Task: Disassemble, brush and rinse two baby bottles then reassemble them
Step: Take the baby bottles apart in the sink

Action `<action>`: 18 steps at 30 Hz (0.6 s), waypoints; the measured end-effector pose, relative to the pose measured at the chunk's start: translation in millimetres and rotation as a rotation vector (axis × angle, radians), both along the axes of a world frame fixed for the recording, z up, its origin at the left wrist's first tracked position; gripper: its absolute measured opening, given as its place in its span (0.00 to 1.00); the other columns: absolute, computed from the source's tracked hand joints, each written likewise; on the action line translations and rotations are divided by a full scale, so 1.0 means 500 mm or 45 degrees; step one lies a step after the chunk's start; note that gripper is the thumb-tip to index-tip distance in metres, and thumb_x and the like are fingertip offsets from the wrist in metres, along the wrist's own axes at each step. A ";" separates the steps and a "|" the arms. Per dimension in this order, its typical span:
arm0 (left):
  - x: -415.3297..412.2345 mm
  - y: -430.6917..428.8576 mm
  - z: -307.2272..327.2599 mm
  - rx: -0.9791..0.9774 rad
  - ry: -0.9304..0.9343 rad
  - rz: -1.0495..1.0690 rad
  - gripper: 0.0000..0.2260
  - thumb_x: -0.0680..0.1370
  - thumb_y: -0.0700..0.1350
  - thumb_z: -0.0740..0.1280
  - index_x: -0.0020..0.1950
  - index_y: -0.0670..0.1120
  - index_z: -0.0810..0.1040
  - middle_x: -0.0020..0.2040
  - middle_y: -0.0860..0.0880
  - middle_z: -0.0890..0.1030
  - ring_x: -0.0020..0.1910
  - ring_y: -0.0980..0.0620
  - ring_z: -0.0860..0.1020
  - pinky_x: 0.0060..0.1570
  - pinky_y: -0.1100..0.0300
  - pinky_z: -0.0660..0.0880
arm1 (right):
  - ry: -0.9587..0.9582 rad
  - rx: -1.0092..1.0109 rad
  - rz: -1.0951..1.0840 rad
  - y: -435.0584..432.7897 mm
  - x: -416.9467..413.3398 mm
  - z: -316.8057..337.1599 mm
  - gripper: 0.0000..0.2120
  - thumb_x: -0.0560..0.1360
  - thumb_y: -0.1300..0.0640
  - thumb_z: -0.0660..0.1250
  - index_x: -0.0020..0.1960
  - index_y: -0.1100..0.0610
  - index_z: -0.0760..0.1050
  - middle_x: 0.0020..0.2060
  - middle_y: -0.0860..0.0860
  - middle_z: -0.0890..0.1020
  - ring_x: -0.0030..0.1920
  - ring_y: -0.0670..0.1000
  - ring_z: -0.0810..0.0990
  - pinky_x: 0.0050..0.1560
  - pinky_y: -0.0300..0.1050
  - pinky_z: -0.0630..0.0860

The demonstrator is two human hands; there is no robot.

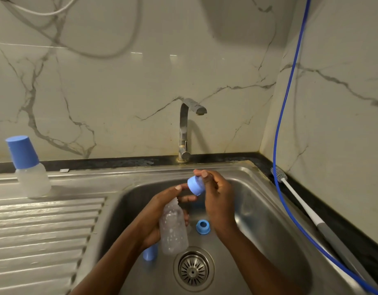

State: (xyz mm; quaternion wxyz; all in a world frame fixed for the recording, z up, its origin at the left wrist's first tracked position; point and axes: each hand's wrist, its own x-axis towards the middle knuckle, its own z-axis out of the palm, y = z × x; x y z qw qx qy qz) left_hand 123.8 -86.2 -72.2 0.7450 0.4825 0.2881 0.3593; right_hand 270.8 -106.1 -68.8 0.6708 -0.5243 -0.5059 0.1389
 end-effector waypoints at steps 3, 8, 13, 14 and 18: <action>-0.003 -0.004 0.010 0.010 0.032 -0.119 0.25 0.77 0.62 0.65 0.69 0.49 0.75 0.59 0.38 0.81 0.41 0.45 0.78 0.44 0.50 0.78 | -0.012 -0.071 0.111 0.009 0.001 -0.013 0.08 0.80 0.52 0.64 0.52 0.49 0.82 0.48 0.45 0.84 0.50 0.40 0.81 0.48 0.33 0.77; 0.004 -0.018 0.013 -0.131 -0.012 0.035 0.21 0.75 0.56 0.66 0.59 0.42 0.80 0.47 0.40 0.84 0.38 0.47 0.81 0.41 0.53 0.81 | 0.057 -0.242 0.402 0.008 -0.025 -0.023 0.10 0.77 0.49 0.66 0.57 0.45 0.80 0.51 0.49 0.85 0.51 0.49 0.84 0.50 0.52 0.83; 0.013 -0.022 0.009 -0.245 -0.049 0.091 0.22 0.77 0.58 0.63 0.62 0.44 0.79 0.51 0.39 0.84 0.43 0.45 0.85 0.41 0.51 0.80 | 0.030 -0.241 0.395 -0.003 -0.037 -0.015 0.13 0.78 0.51 0.65 0.61 0.50 0.79 0.52 0.46 0.84 0.52 0.43 0.83 0.49 0.38 0.80; 0.017 -0.023 0.007 -0.239 -0.039 0.081 0.23 0.77 0.60 0.62 0.62 0.44 0.79 0.52 0.39 0.84 0.43 0.46 0.85 0.41 0.52 0.80 | -0.004 -0.227 0.330 -0.001 -0.036 -0.017 0.10 0.78 0.52 0.65 0.57 0.49 0.79 0.49 0.46 0.84 0.50 0.41 0.83 0.47 0.34 0.79; 0.027 -0.026 0.005 -0.163 -0.014 0.019 0.28 0.75 0.64 0.63 0.61 0.43 0.79 0.49 0.40 0.83 0.43 0.45 0.83 0.45 0.50 0.79 | -0.138 -0.144 0.080 0.001 -0.032 -0.020 0.09 0.79 0.54 0.65 0.43 0.55 0.81 0.38 0.49 0.83 0.40 0.44 0.81 0.39 0.32 0.76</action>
